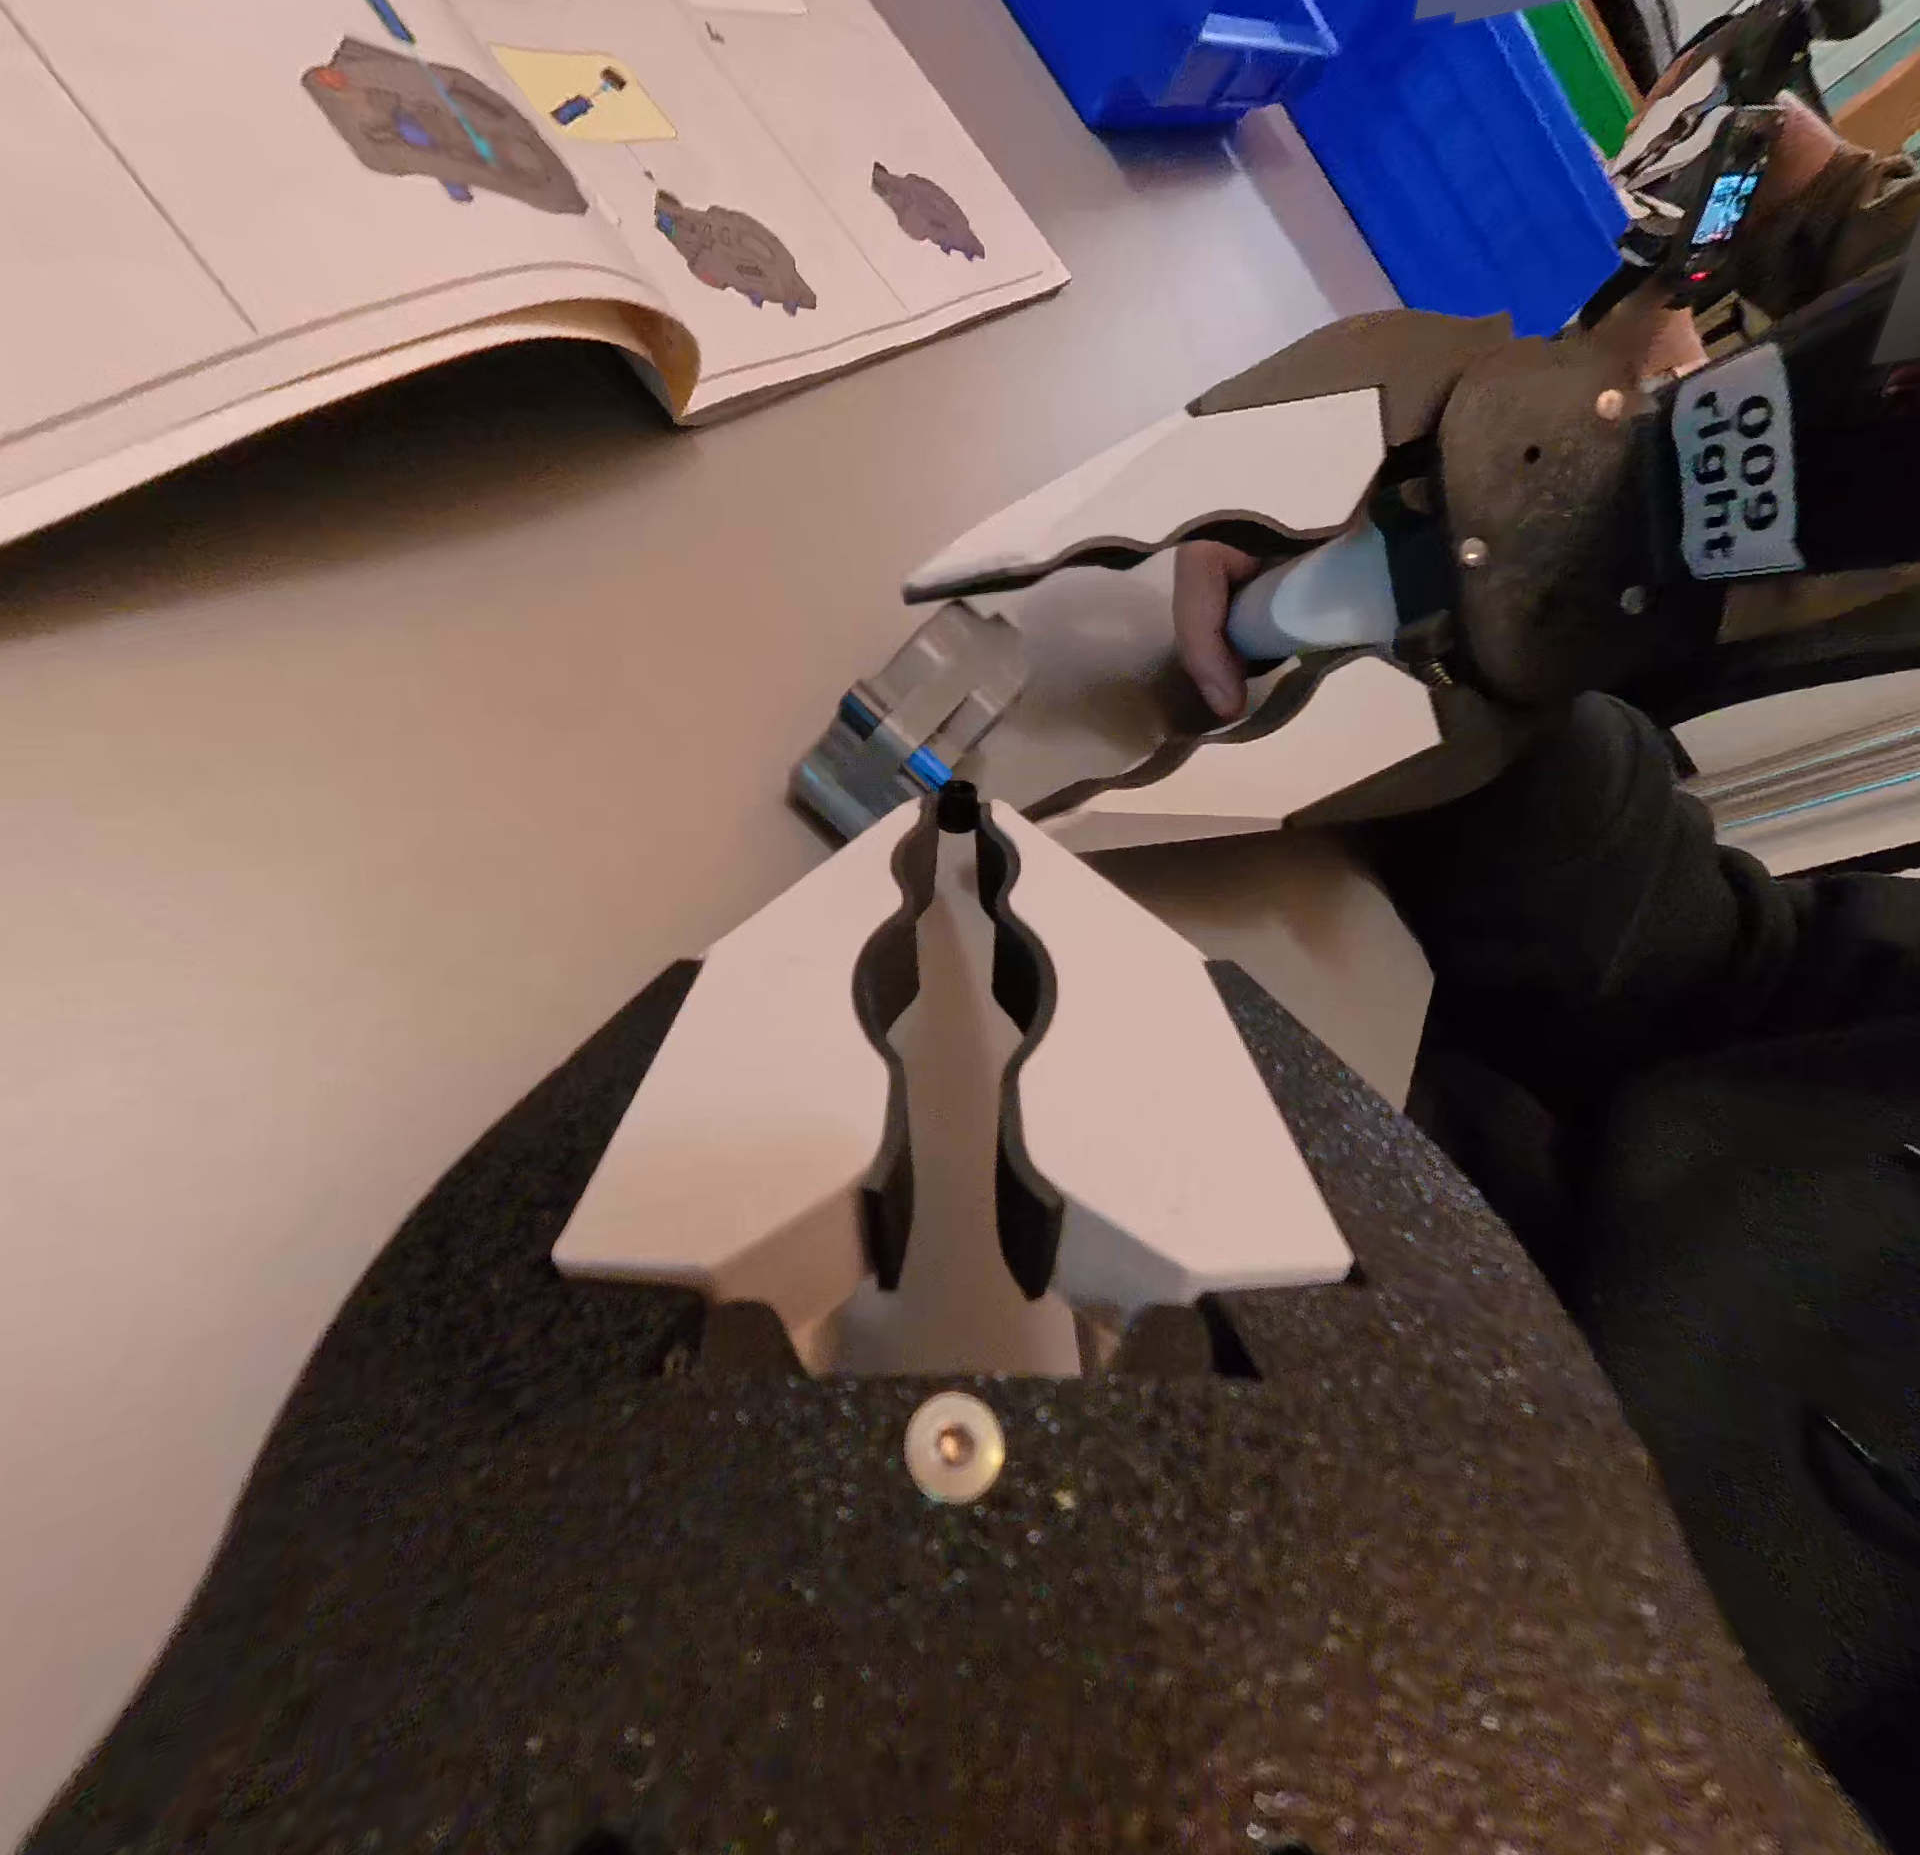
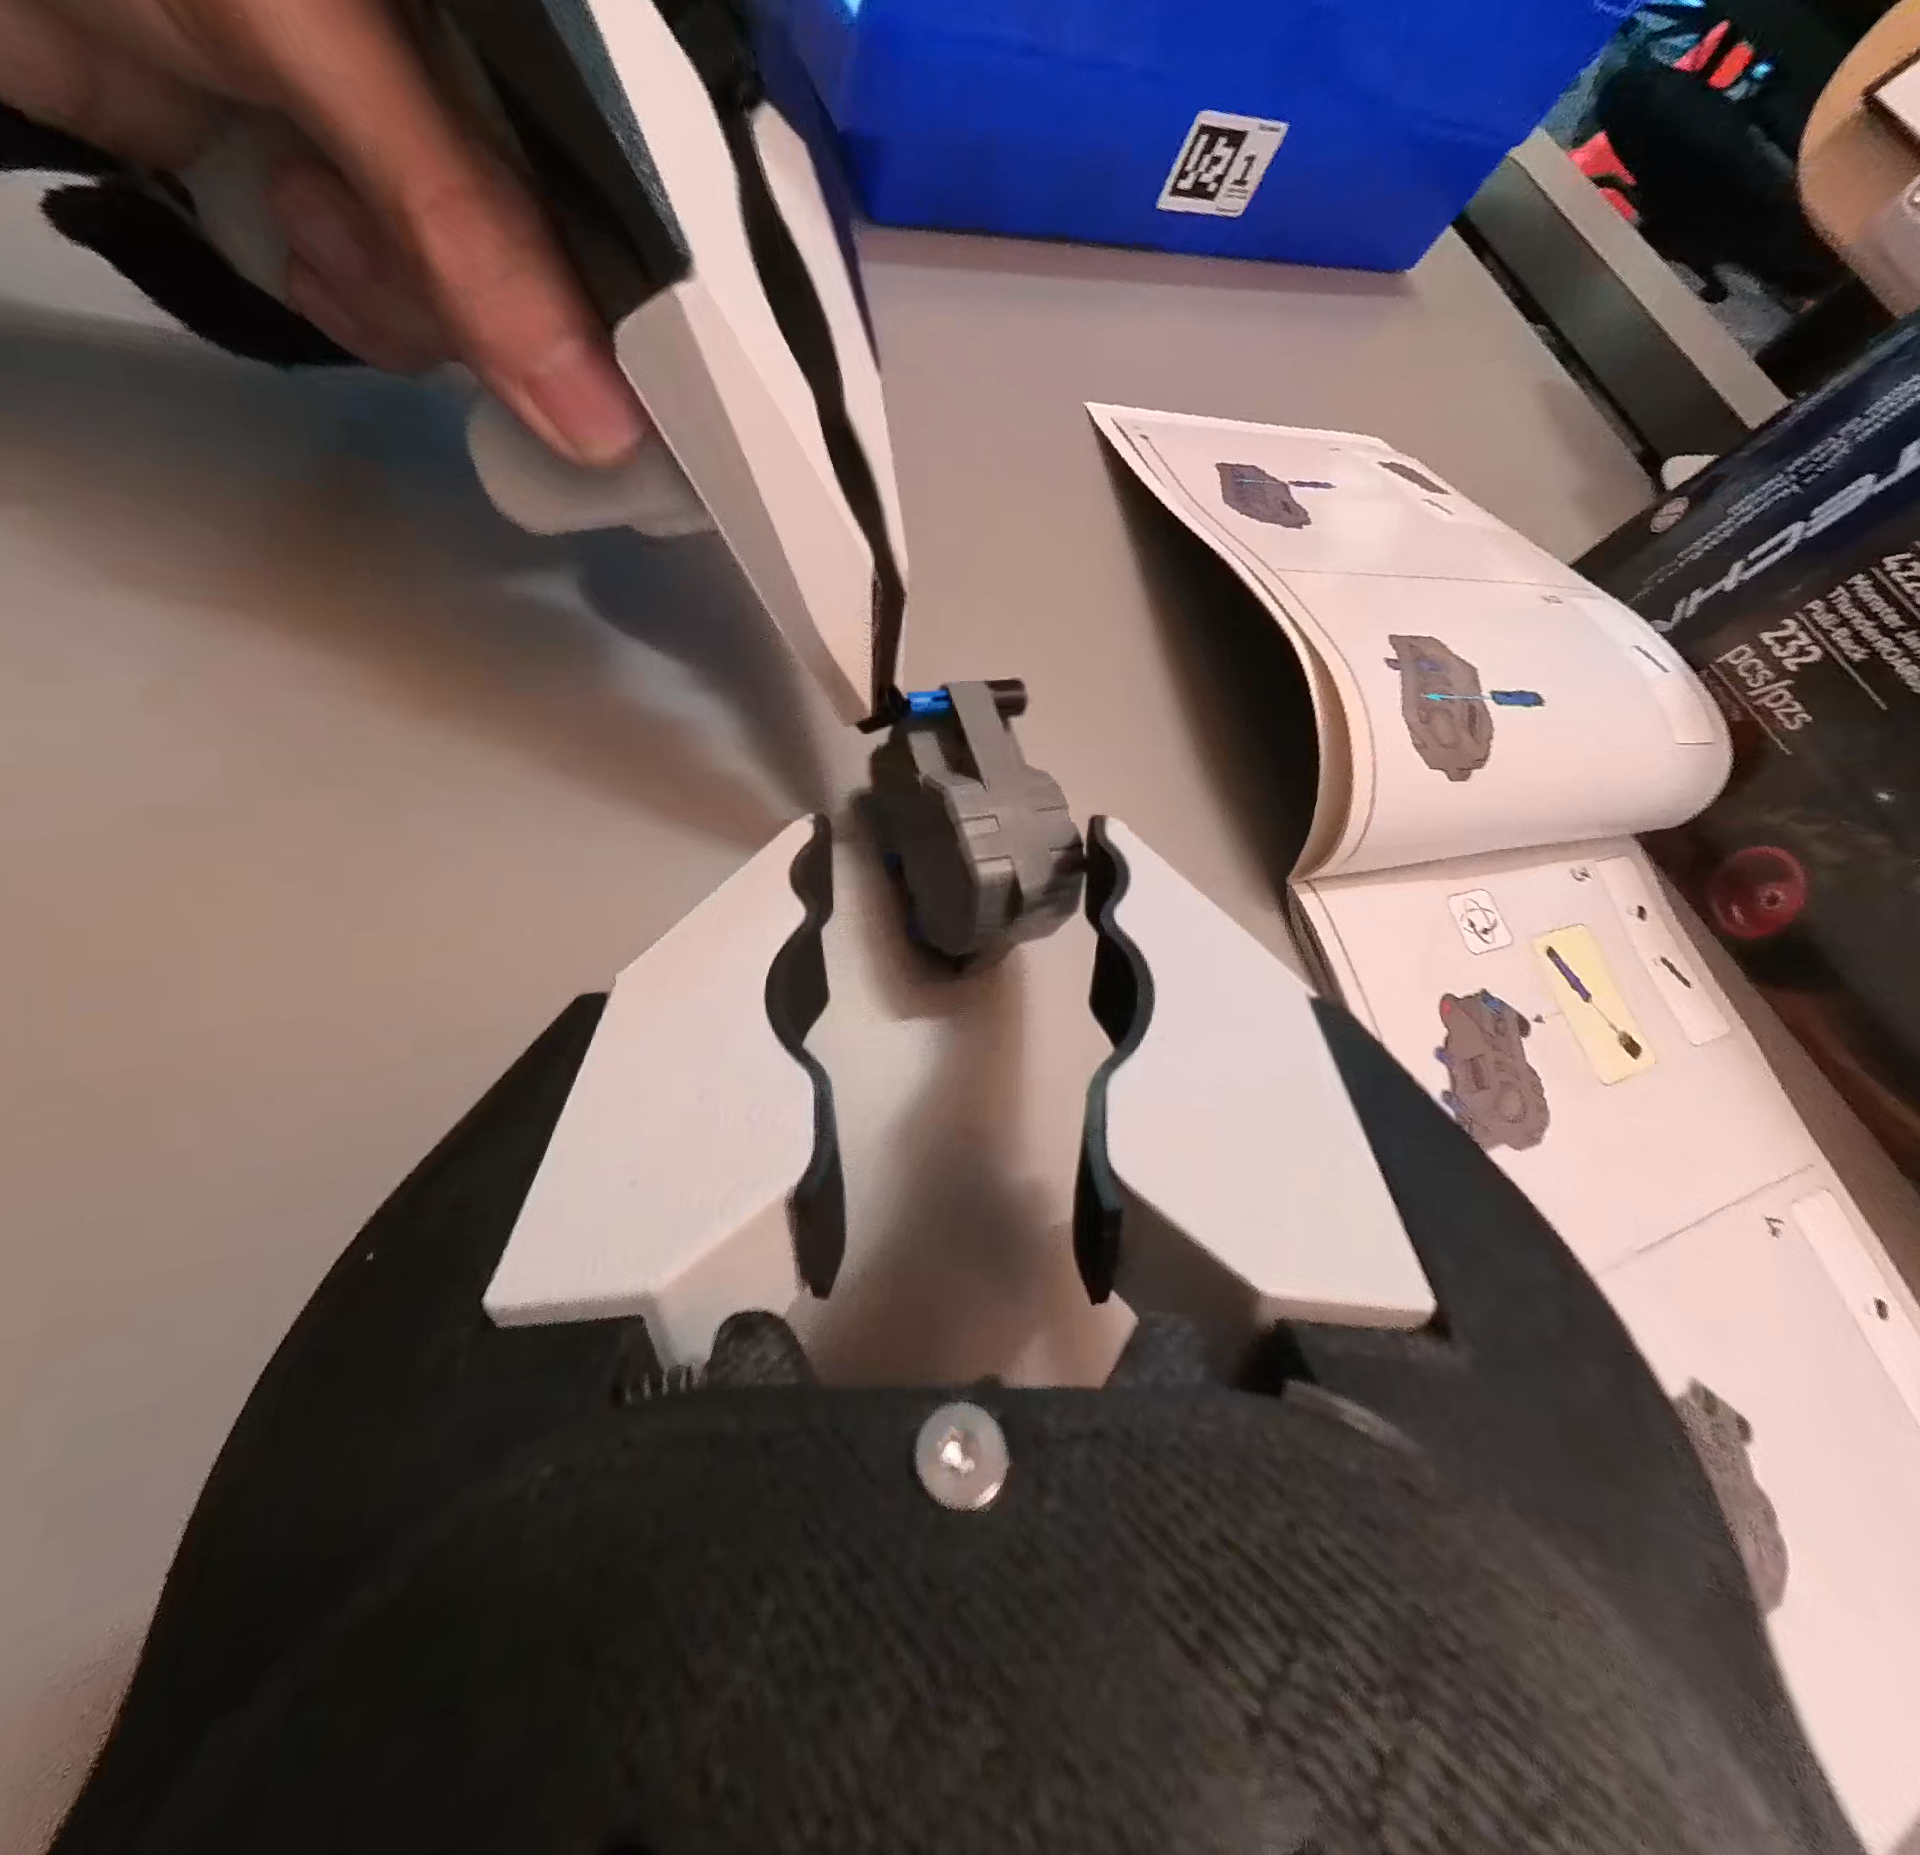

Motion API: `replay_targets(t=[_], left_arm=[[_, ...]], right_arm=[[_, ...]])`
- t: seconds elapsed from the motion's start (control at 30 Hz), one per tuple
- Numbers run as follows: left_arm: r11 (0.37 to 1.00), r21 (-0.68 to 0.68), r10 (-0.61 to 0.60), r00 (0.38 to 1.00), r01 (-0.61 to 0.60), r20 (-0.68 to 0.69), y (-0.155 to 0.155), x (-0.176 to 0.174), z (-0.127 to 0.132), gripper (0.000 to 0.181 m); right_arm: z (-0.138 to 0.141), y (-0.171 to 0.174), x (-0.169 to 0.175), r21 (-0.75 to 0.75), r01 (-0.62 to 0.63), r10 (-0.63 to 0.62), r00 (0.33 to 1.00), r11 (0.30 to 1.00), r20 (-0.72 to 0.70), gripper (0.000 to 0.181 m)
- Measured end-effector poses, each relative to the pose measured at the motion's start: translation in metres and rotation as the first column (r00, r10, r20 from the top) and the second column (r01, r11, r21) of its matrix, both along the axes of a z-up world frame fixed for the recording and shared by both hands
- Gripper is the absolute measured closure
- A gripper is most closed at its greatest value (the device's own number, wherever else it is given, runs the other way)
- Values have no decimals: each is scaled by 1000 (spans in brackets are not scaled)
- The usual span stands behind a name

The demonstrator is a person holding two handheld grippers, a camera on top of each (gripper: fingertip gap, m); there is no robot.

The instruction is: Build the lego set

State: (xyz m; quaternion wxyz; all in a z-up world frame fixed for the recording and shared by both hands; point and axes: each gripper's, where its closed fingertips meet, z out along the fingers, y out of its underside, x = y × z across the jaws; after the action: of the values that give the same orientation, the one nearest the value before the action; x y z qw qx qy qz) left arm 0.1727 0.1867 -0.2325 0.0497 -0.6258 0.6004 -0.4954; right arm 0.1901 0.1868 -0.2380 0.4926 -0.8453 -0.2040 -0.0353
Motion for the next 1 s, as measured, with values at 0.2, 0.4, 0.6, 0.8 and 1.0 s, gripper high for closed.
replay_targets(t=[0.2,0.4,0.6,0.8,1.0], left_arm=[[1000,-16,-9,1000,9,-27,-2,-4,-6,177],[997,-78,-13,1000,13,3,1,-9,6,177],[979,-200,-39,998,49,51,2,-13,25,177],[959,-270,-61,995,81,82,0,-20,35,177],[945,-311,-72,992,100,100,-1,-24,42,177]], right_arm=[[-6,1,-1,-19,-14,15,998,1000,62,129],[28,8,-5,157,-43,16,985,987,174,113],[34,13,-28,211,-150,89,957,966,275,142],[47,13,-44,288,-196,106,948,937,301,165],[51,12,-48,310,-199,126,962,930,241,174]])
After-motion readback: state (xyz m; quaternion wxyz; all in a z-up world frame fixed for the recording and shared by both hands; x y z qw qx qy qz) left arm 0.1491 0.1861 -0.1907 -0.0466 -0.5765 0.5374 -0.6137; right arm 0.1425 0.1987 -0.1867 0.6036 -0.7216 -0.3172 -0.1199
